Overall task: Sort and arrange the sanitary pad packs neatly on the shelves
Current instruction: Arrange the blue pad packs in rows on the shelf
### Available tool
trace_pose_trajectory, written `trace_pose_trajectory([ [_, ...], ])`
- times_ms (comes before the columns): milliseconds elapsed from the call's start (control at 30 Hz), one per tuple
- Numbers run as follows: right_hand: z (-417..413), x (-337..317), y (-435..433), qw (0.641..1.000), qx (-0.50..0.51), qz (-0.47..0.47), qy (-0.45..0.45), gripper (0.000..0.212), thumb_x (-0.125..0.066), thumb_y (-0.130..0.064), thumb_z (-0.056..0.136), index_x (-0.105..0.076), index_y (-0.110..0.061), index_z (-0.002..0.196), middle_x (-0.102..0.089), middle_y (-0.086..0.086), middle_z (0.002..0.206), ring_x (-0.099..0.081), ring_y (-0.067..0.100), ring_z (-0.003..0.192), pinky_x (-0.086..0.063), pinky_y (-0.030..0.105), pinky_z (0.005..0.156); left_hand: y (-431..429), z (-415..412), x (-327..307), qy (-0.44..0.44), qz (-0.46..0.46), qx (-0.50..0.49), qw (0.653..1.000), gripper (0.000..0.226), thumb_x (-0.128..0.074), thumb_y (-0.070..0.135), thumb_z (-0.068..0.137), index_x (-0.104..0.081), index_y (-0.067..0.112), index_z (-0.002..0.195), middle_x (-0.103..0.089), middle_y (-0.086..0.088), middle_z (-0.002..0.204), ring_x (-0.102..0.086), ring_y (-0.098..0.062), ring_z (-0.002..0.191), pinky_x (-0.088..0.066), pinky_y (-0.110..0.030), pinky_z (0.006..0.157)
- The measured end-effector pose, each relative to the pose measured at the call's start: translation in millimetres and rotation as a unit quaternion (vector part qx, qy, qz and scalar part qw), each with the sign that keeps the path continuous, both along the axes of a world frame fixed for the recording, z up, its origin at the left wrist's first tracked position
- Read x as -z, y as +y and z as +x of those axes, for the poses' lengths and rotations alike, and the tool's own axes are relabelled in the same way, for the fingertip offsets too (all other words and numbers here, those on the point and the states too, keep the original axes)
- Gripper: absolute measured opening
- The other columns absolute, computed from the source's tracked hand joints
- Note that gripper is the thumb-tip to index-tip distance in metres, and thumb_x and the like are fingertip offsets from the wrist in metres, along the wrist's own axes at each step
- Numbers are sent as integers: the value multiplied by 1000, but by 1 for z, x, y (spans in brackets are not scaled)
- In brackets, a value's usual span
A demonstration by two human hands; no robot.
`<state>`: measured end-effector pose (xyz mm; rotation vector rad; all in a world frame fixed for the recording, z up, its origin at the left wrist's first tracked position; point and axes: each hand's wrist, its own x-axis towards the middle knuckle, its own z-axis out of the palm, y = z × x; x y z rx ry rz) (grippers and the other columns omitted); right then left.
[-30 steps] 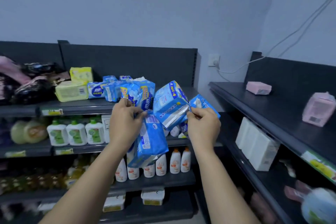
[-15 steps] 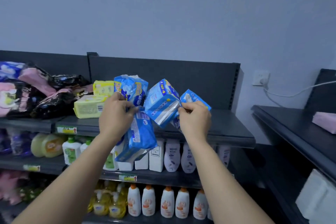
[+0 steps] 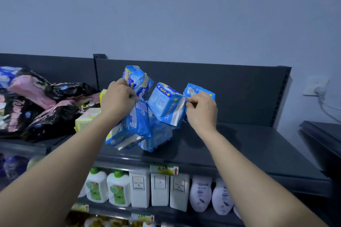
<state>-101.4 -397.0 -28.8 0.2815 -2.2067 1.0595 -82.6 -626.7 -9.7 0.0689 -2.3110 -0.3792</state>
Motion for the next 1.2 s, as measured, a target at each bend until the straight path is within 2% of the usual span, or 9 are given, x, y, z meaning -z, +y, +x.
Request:
trace_pose_trajectory([
  [300, -101, 8, -49, 995, -85, -34, -44, 16, -58, -2, 88, -62, -16, 83, -60, -3, 90, -56, 13, 80, -39, 20, 73, -48, -114, -6, -4, 50, 33, 998, 22, -66, 23, 89, -74, 4, 81, -58, -6, 93, -55, -28, 91, -42, -36, 73],
  [433, -123, 33, -67, 977, -114, 91, -155, 16, -52, -8, 91, -60, -21, 95, -62, -8, 100, -57, 13, 87, -47, 28, 78, -53, -139, 27, -160, 120, 84, 976, 30, -50, 37, 97, -71, 17, 107, -68, -8, 106, -60, -29, 103, -44, -36, 85],
  [533, -129, 27, -70, 966, -86, 181, -164, 14, -51, -17, 88, -54, -26, 98, -58, -13, 102, -54, 13, 89, -46, 31, 75, -53, -152, 31, -190, 155, 81, 966, 41, -43, 44, 98, -62, 19, 124, -65, -5, 119, -57, -27, 112, -42, -33, 87],
  [667, -134, 22, -70, 974, -86, 116, -172, 29, -46, -43, 94, -50, -24, 116, -58, -13, 104, -58, 15, 96, -47, 35, 82, -51, -161, 22, -112, 92, 26, 989, 38, -46, 46, 96, -68, 17, 108, -60, -8, 101, -56, -31, 105, -41, -37, 84],
  [767, -138, 23, -73, 980, 1, 130, -148, 34, -37, -38, 101, -50, -21, 127, -62, -5, 119, -56, 20, 113, -42, 34, 83, -47, -153, 15, -76, 10, -55, 996, 40, -48, 49, 94, -69, 16, 92, -59, -8, 98, -56, -32, 100, -40, -36, 78],
  [867, -136, 19, -74, 963, 93, 237, -89, 29, -53, -44, 94, -65, -28, 115, -55, -1, 119, -46, 22, 117, -39, 33, 85, -46, -142, 6, -200, 2, -52, 978, 56, -44, 69, 86, -65, 20, 103, -64, -8, 111, -58, -31, 105, -43, -33, 77],
  [967, -139, 21, -72, 977, 74, 175, -96, 24, -65, -44, 87, -72, -31, 106, -36, 0, 140, -28, 22, 132, -33, 36, 101, -49, -124, -6, -335, 12, 29, 942, 96, -50, 85, 65, -41, 30, 144, -47, -12, 137, -42, -30, 130, -39, -39, 102],
  [1067, -142, 26, -72, 992, -7, 44, -121, 15, -66, -29, 89, -74, -18, 97, -30, 2, 150, -38, 13, 130, -32, 18, 93, -55, -111, -11, -429, -57, 105, 895, 113, -76, 65, 62, -14, 36, 153, -29, -4, 146, -31, -26, 136, -33, -38, 110],
  [1200, -144, 45, -65, 993, -55, -27, -101, 11, -62, -10, 90, -71, -10, 83, -44, -1, 140, -48, -21, 95, -27, -4, 71, -63, -119, 13, -337, -72, 121, 931, 96, -78, 27, 76, -19, 28, 152, -33, -5, 145, -34, -26, 133, -36, -32, 104],
])
